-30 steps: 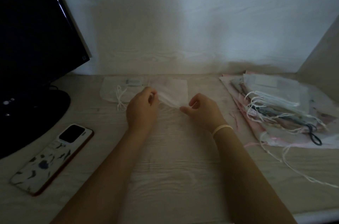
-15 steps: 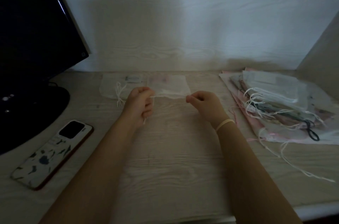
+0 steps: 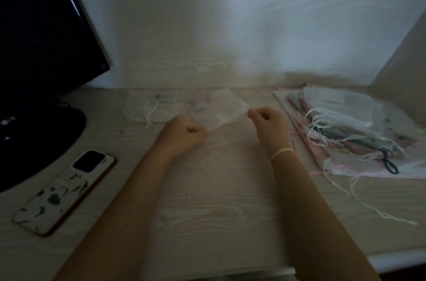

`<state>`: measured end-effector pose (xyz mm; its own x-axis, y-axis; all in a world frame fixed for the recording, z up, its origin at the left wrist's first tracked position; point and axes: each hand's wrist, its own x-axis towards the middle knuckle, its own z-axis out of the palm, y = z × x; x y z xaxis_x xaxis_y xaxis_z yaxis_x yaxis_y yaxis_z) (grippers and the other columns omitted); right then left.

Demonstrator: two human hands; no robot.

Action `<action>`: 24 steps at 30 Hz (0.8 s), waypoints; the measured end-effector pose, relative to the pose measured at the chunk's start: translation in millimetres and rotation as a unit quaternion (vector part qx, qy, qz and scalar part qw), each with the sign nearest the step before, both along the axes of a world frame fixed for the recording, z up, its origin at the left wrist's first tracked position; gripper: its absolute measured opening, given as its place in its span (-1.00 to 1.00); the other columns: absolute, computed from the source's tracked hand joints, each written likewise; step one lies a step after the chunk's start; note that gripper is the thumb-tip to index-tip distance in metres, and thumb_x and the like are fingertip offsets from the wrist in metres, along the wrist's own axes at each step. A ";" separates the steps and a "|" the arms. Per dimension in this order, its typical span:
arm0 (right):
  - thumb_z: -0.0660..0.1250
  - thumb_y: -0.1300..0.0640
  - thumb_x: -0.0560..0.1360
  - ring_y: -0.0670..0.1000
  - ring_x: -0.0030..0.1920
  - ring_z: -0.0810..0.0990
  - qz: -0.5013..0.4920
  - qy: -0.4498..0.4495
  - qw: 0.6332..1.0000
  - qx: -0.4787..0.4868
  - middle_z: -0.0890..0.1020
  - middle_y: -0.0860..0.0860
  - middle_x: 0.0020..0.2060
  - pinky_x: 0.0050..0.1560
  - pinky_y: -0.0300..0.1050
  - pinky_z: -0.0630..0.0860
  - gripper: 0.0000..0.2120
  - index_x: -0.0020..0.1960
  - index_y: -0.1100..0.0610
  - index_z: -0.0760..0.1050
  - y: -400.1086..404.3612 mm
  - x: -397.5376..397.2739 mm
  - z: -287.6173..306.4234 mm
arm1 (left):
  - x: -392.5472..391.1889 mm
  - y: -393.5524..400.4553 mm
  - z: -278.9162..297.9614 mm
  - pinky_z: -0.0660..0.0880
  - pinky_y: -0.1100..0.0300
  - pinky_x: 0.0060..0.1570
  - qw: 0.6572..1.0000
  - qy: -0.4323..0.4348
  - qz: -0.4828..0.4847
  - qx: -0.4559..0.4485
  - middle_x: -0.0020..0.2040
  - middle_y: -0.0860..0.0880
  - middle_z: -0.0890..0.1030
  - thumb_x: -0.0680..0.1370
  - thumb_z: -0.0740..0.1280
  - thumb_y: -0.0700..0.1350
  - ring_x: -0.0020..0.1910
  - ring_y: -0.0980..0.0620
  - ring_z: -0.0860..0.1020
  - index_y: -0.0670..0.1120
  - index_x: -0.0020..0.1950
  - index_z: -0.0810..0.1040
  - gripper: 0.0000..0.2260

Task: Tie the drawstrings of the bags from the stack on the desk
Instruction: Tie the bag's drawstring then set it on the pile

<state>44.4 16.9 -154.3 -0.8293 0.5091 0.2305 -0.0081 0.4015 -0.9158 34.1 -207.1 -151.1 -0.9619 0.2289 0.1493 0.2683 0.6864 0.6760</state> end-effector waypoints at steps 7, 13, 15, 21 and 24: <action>0.40 0.09 0.46 -0.03 -0.31 0.50 -0.024 -0.039 0.998 0.051 0.57 0.04 -0.36 -0.21 -0.16 0.42 -0.81 -0.18 0.23 0.60 2.6 2.2 1.0 | -5.1 -1.8 -0.2 0.32 0.18 -0.33 0.994 -0.008 0.097 0.043 -0.39 0.05 0.46 0.53 0.30 -0.06 -0.31 0.03 0.43 -0.07 -0.35 0.43 -0.74; 0.29 0.17 0.50 0.20 -0.06 0.57 -0.135 -0.041 0.982 0.122 0.64 0.23 -0.14 -0.13 -0.07 0.35 -0.82 -0.14 0.29 0.54 -2.9 7.2 3.5 | -4.0 -0.7 -2.8 0.14 0.08 -0.37 0.970 0.046 0.234 0.032 -0.43 -0.03 0.32 0.51 0.23 -0.13 -0.32 -0.08 0.35 -0.12 -0.39 0.20 -0.68; 0.30 0.18 0.48 0.19 -0.09 0.57 -0.134 -0.025 0.983 0.121 0.64 0.22 -0.18 -0.17 -0.07 0.30 -0.83 -0.17 0.30 0.54 -5.0 7.4 3.9 | -4.8 -2.2 -2.7 0.15 0.07 -0.42 0.969 0.049 0.233 0.063 -0.46 -0.01 0.30 0.49 0.25 -0.12 -0.35 -0.06 0.33 -0.13 -0.39 0.23 -0.69; 0.37 0.19 0.36 0.18 0.00 0.54 -0.068 0.055 0.964 0.251 0.51 0.17 -0.01 0.04 -0.10 0.45 -0.79 -0.02 0.15 0.64 -1.4 9.1 0.6 | -4.8 -5.7 2.3 0.31 0.18 -0.33 0.969 0.024 0.161 0.187 -0.45 0.01 0.44 0.42 0.35 -0.11 -0.42 0.14 0.37 -0.15 -0.42 0.50 -0.78; 0.40 0.06 0.32 0.15 0.01 0.53 0.042 0.112 0.939 0.324 0.51 0.11 0.02 0.00 0.01 0.50 -0.69 0.06 0.02 0.63 -21.2 10.8 4.5 | 3.3 4.8 10.5 0.43 0.22 -0.11 0.979 0.036 0.050 0.196 -0.30 0.06 0.62 0.37 0.41 -0.01 -0.21 0.14 0.56 0.03 -0.44 0.61 -0.82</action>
